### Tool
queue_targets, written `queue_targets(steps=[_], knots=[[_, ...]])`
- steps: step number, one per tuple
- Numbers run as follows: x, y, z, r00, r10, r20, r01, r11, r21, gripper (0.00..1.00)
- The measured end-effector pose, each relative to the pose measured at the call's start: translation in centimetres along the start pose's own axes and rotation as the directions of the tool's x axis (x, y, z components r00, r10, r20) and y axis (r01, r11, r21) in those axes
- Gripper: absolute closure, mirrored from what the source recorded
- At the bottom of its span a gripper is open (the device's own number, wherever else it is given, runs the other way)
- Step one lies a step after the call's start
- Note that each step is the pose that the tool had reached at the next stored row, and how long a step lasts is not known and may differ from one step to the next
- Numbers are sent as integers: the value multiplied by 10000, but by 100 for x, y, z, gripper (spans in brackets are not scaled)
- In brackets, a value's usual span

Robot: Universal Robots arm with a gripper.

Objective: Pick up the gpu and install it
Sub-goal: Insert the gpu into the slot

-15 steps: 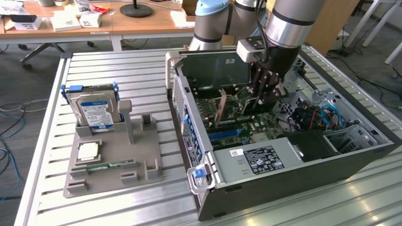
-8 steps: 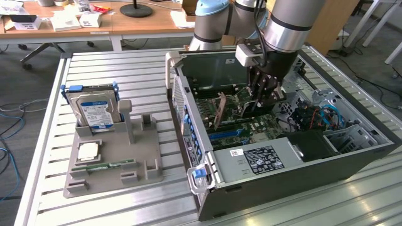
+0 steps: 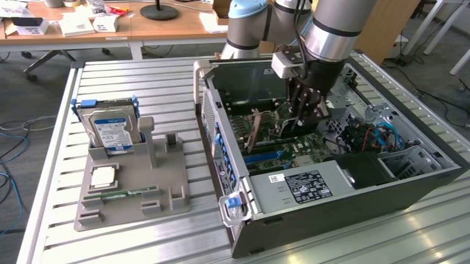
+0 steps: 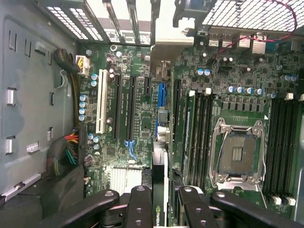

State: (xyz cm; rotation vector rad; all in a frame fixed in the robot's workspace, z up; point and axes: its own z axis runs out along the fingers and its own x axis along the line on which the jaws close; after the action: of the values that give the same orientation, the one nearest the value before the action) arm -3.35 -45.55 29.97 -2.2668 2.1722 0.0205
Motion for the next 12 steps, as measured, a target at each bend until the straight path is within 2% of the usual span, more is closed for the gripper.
queue_targets(steps=[6, 12], knots=[[2, 1, 97, 10000, 0, -2, 0, 10000, -1, 74], [0, 35, 100, 10000, 1, -2, -1, 10000, -1, 74]])
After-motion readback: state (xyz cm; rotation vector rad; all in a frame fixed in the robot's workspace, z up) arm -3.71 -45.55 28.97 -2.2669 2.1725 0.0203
